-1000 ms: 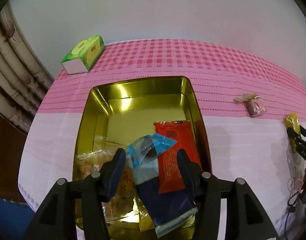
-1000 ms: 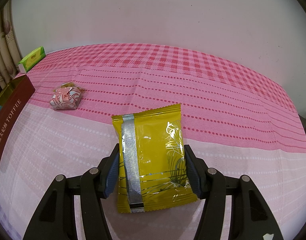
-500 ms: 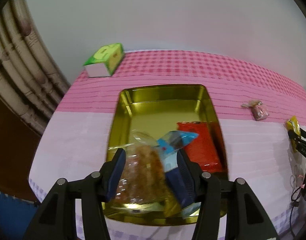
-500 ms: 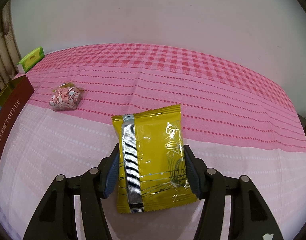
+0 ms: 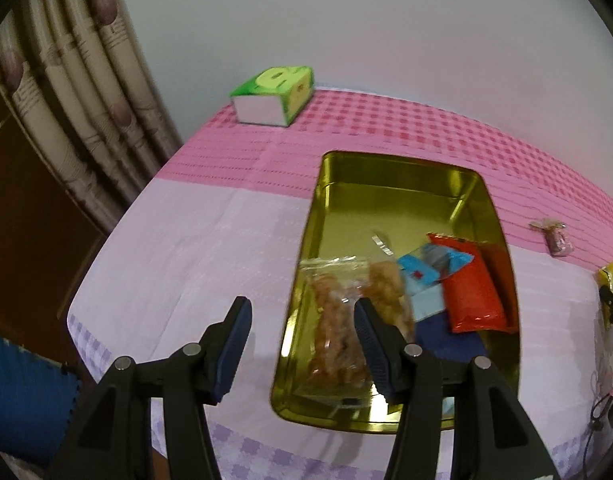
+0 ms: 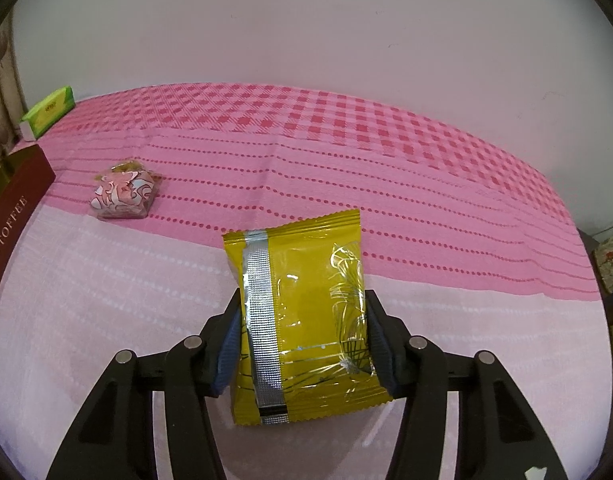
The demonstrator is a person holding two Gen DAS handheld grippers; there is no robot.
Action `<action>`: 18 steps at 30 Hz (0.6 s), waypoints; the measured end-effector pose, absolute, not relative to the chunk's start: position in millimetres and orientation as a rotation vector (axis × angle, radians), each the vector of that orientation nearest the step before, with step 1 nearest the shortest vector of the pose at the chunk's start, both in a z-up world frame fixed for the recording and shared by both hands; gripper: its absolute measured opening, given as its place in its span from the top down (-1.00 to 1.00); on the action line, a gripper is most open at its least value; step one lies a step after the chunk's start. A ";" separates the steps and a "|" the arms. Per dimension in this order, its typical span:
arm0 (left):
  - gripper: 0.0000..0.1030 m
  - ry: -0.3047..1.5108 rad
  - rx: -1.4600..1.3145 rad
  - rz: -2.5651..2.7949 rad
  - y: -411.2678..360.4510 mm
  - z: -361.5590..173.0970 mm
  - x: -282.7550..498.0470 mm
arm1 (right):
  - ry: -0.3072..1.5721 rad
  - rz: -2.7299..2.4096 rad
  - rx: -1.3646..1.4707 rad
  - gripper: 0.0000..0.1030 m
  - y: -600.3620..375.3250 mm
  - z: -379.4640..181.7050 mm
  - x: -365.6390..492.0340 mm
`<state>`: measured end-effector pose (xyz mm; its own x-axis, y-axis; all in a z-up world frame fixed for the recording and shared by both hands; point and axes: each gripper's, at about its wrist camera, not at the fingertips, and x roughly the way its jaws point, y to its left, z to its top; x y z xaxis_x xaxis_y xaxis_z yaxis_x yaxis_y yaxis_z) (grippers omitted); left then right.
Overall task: Organize snacks
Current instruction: 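Carry the yellow-and-silver bag into the tin and open the right tool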
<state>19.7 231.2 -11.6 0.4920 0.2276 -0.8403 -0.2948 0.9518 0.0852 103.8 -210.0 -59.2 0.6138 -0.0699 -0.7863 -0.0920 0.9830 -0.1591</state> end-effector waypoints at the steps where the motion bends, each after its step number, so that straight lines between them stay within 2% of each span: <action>1: -0.06 1.009 -0.073 0.324 233.2 -12.9 18.3 | 0.914 0.010 -0.194 0.01 -208.9 -58.9 103.5; 18: -0.06 0.984 -0.144 0.378 262.2 -9.3 8.0 | 0.902 0.107 -0.128 0.01 -143.1 -8.8 88.7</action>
